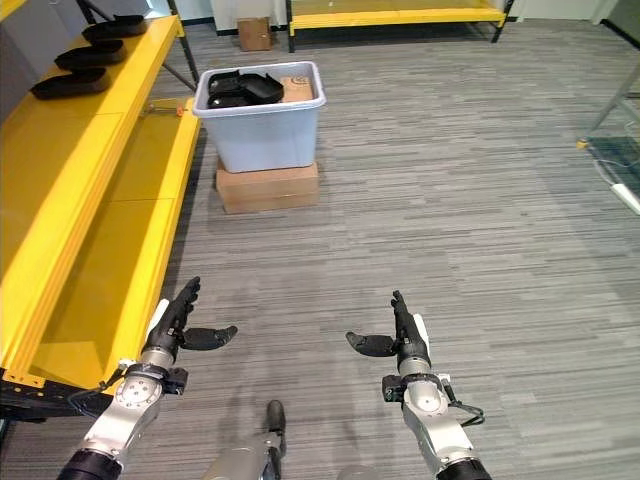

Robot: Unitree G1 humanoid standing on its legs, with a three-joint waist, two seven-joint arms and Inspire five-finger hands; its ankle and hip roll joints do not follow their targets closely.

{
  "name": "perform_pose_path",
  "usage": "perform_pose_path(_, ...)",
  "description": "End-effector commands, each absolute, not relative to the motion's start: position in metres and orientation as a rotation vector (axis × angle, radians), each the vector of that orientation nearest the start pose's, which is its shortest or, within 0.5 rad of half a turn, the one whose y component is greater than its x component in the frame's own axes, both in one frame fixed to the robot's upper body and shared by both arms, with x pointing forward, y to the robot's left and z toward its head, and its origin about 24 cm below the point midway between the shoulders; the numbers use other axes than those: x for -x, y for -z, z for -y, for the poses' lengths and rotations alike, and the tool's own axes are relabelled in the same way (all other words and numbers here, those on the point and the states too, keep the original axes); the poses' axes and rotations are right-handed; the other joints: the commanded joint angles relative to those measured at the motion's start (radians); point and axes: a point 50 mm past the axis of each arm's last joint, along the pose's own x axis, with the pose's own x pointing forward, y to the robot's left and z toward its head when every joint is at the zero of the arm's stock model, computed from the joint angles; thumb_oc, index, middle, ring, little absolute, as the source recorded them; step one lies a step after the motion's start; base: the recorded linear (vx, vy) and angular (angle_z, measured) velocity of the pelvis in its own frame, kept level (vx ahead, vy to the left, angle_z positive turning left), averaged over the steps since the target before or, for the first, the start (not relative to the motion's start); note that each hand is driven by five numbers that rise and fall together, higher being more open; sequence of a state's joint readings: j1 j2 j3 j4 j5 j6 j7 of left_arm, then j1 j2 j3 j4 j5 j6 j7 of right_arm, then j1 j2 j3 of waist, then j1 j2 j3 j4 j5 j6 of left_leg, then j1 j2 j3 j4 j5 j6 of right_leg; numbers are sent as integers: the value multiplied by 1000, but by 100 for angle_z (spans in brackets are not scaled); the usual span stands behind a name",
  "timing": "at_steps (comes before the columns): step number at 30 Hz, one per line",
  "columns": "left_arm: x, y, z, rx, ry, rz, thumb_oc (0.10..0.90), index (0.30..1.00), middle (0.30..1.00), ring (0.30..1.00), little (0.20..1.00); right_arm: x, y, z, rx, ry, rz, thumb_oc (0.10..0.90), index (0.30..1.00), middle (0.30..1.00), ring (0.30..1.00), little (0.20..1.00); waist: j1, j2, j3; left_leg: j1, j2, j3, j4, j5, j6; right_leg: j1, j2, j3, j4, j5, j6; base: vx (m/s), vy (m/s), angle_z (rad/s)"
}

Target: Move parts from the plastic box to the shelf.

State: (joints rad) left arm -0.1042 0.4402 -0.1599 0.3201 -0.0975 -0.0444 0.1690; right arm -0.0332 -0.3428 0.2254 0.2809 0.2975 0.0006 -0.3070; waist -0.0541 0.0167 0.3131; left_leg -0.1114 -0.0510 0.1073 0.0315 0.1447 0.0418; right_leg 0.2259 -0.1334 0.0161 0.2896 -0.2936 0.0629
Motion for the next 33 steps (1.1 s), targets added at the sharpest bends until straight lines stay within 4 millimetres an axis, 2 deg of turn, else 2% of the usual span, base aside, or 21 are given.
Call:
perform_pose_path(1, -282, -55, -209, -487, 14, 62, 900, 1000, 1000, 1000, 1000, -263, -28, 195, 83, 243, -29, 900, 1000, 1000, 1000, 1000, 13, 6, -106, -19, 29, -2, 52, -162, 0, -97, 17, -63, 187, 187, 24, 203, 146, 6)
perform_pose_path(3, -282, -55, -207, -488, 42, 52, 900, 1000, 1000, 1000, 1000, -262, -29, 193, 77, 254, -24, 900, 1000, 1000, 1000, 1000, 19, 9, -119, -10, -5, -12, 57, -187, 35, -146, 7, -65, 329, 269, 31, 285, 231, -1)
perform_pose_path(4, -282, -54, -206, -475, 45, 46, 900, 1000, 1000, 1000, 1000, -262, -29, 192, 80, 257, -27, 900, 1000, 1000, 1000, 1000, 20, 9, -120, -2, -18, -13, 57, -197, 46, -155, -6, -71, 393, 286, 33, 186, 168, 0)
perform_pose_path(5, -283, -54, -205, -471, 48, 45, 900, 1000, 1000, 1000, 1000, -262, -29, 192, 82, 259, -28, 900, 1000, 1000, 1000, 1000, 22, 12, -122, -4, -17, -14, 57, -196, 48, -161, -5, -72, 401, 293, 32, 176, 161, -8)
perform_pose_path(7, -283, -53, -201, -446, 87, 43, 900, 1000, 1000, 1000, 1000, -262, -26, 190, 95, 252, -36, 900, 1000, 1000, 1000, 1000, 31, 19, -125, 6, -39, -3, 67, -219, 70, -200, -63, -102, 544, 338, 35, 242, 230, -16)
perform_pose_path(8, -282, -51, -197, -380, 125, 29, 900, 1000, 1000, 1000, 1000, -264, -26, 192, 97, 248, -37, 900, 1000, 1000, 1000, 1000, 36, 23, -122, 15, -39, -1, 60, -217, 76, -209, -70, -106, 556, 328, 25, 308, 240, -31)
perform_pose_path(9, -278, -48, -194, -292, 132, 18, 900, 1000, 1000, 1000, 1000, -266, -26, 193, 105, 243, -34, 900, 1000, 1000, 1000, 1000, 33, 35, -114, 35, -37, -4, 52, -224, 84, -267, -50, -92, 557, 330, 17, 273, 144, -29)
perform_pose_path(11, -274, -47, -196, -254, 125, 15, 900, 1000, 1000, 1000, 1000, -267, -29, 193, 117, 243, -25, 900, 1000, 1000, 1000, 1000, 16, 48, -98, 78, -33, -17, 27, -223, 79, -349, 10, -91, 471, 280, 1, 248, 43, -54)
perform_pose_path(12, -273, -47, -198, -249, 120, 12, 900, 1000, 1000, 1000, 1000, -267, -30, 195, 118, 243, -21, 900, 1000, 1000, 1000, 1000, 13, 53, -95, 85, -29, -25, 21, -220, 73, -375, 32, -103, 400, 253, -8, 229, -46, -50)
perform_pose_path(13, -272, -47, -199, -255, 116, 12, 900, 1000, 1000, 1000, 1000, -268, -32, 198, 121, 247, -16, 900, 1000, 1000, 1000, 1000, 10, 46, -90, 96, -35, -34, 13, -223, 68, -388, 43, -119, 282, 229, -8, 267, -93, -10)
perform_pose_path(14, -271, -47, -202, -263, 113, 7, 900, 1000, 1000, 1000, 1000, -268, -36, 203, 132, 255, -4, 900, 1000, 1000, 1000, 1000, -3, 37, -82, 123, -45, -42, -4, -230, 65, -434, 68, -144, 72, 252, -4, 292, -87, -5)
perform_pose_path(16, -270, -46, -202, -264, 103, -1, 900, 1000, 1000, 1000, 1000, -267, -38, 210, 132, 274, -6, 900, 1000, 1000, 1000, 1000, -25, 38, -73, 174, -53, -73, -38, -238, 63, -465, 95, -141, -69, 290, 10, 301, -41, -4)
perform_pose_path(17, -270, -45, -201, -266, 103, -4, 900, 1000, 1000, 1000, 1000, -266, -39, 213, 133, 284, -6, 900, 1000, 1000, 1000, 1000, -33, 34, -72, 197, -63, -90, -50, -245, 63, -486, 93, -134, -114, 329, 23, 389, -37, 19)
perform_pose_path(18, -268, -43, -198, -267, 102, -12, 900, 1000, 1000, 1000, 1000, -264, -40, 218, 141, 295, 4, 900, 1000, 1000, 1000, 1000, -48, 34, -68, 231, -78, -122, -69, -257, 65, -502, 96, -126, -219, 389, 41, 348, -42, 22)
perform_pose_path(20, -265, -39, -192, -256, 112, -16, 900, 1000, 1000, 1000, 1000, -259, -40, 223, 146, 324, 8, 900, 1000, 1000, 1000, 1000, -58, 37, -67, 276, -87, -169, -91, -273, 61, -526, 95, -125, -339, 440, 57, 431, -77, 43)
perform_pose_path(23, -260, -37, -189, -253, 129, -16, 900, 1000, 1000, 1000, 1000, -256, -38, 223, 160, 326, 8, 900, 1000, 1000, 1000, 1000, -61, 39, -69, 305, -90, -186, -94, -292, 65, -529, 96, -128, -361, 454, 59, 393, -89, 42)
perform_pose_path(27, -258, -36, -182, -259, 182, -4, 900, 1000, 1000, 1000, 1000, -255, -37, 222, 189, 334, 14, 900, 1000, 1000, 1000, 1000, -83, 36, -88, 321, -114, -236, -79, -321, 85, -513, 116, -45, -343, 471, 56, 436, -154, 47)
perform_pose_path(28, -259, -37, -179, -266, 207, 3, 900, 1000, 1000, 1000, 1000, -255, -38, 221, 198, 350, 20, 900, 1000, 1000, 1000, 1000, -91, 34, -85, 313, -112, -226, -44, -346, 89, -517, 115, -16, -281, 465, 55, 395, -189, 60)
perform_pose_path(31, -259, -37, -177, -255, 211, 6, 900, 1000, 1000, 1000, 1000, -257, -39, 219, 195, 335, 21, 900, 1000, 1000, 1000, 1000, -96, 31, -76, 306, -102, -208, 3, -372, 83, -521, 119, -6, -180, 441, 42, 466, -249, 77)
perform_pose_path(32, -259, -38, -176, -256, 212, 11, 900, 1000, 1000, 1000, 1000, -258, -40, 219, 199, 332, 29, 900, 1000, 1000, 1000, 1000, -98, 30, -70, 304, -91, -191, 38, -395, 80, -509, 118, -8, -132, 401, 26, 415, -235, 29)
perform_pose_path(33, -259, -39, -176, -259, 215, 14, 900, 1000, 1000, 1000, 1000, -259, -40, 219, 195, 330, 26, 900, 1000, 1000, 1000, 1000, -99, 31, -69, 303, -88, -187, 49, -403, 79, -508, 118, -10, -118, 388, 22, 542, -316, 0)
